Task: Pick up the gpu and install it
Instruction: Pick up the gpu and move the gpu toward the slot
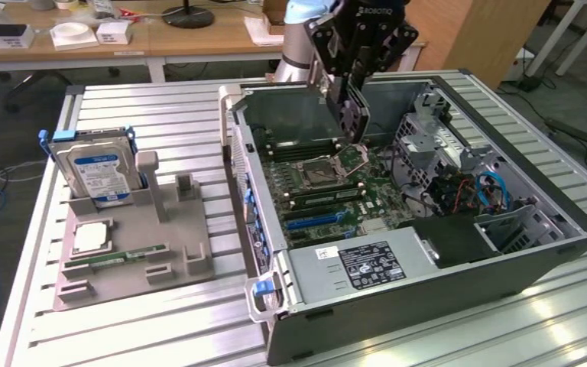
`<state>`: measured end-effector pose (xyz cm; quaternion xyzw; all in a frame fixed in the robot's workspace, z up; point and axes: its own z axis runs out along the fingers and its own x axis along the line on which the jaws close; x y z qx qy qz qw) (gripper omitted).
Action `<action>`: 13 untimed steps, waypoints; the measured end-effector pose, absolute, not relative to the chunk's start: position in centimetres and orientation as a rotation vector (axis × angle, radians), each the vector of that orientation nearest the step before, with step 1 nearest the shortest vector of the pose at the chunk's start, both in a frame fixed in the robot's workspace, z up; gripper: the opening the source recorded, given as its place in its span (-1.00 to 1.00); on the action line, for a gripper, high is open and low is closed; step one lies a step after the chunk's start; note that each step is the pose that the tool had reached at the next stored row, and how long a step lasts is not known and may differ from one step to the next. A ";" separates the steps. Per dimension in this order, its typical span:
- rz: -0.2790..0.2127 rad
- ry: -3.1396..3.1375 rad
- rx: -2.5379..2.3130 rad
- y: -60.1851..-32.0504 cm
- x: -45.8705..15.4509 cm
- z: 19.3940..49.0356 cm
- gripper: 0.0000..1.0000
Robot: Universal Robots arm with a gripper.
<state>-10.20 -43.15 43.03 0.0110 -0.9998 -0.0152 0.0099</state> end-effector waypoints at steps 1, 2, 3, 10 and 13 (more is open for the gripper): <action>-0.048 -3.121 0.035 -43.2 -10.0 43.0 -0.47; -0.047 -3.121 0.035 -43.2 -9.8 43.0 -0.47; -0.047 -3.121 0.035 -43.2 -9.6 43.0 -0.47; -0.047 -3.121 0.035 -43.2 -8.1 43.0 -0.47; -0.047 -3.121 0.034 -43.2 -7.5 43.0 -0.47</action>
